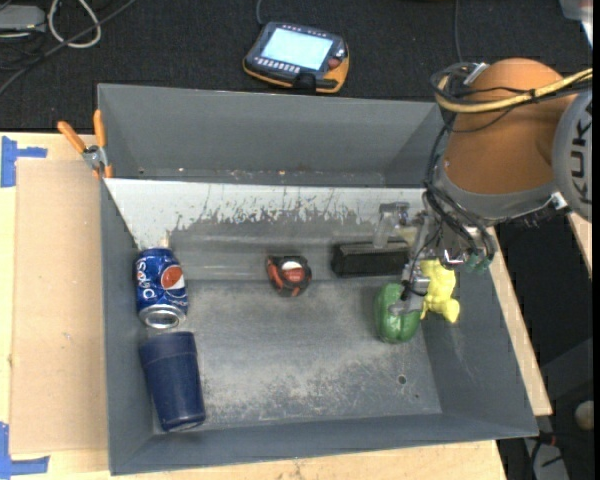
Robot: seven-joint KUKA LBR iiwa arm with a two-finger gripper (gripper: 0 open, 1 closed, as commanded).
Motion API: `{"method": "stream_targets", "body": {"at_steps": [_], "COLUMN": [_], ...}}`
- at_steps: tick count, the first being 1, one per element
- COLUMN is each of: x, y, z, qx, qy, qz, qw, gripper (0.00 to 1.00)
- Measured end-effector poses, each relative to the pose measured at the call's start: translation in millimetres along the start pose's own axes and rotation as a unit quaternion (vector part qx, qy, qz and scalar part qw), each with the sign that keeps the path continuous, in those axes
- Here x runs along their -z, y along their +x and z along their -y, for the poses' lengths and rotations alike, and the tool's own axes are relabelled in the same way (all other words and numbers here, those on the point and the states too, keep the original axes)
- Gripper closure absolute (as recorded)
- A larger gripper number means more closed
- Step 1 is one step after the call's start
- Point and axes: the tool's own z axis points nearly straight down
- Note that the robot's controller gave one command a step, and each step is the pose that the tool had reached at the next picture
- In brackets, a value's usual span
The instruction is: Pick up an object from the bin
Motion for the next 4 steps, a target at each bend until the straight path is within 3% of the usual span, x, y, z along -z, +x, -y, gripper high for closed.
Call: {"method": "stream_targets", "body": {"at_steps": [1,2,3,4], "x": [3.9,-124.3,-87.0,-138.6], "y": [-1.4,7.2,15.9,-9.5], "z": [-0.2,48.1,65.0,85.8], "qx": [0.001,0.000,0.013,0.059], "qy": [0.000,0.000,0.000,-0.001], "qz": [0.0037,0.0045,0.0085,0.0000], "qw": [1.0000,1.0000,0.9999,0.9983], "gripper": [0.00,0.00,0.00,0.00]}}
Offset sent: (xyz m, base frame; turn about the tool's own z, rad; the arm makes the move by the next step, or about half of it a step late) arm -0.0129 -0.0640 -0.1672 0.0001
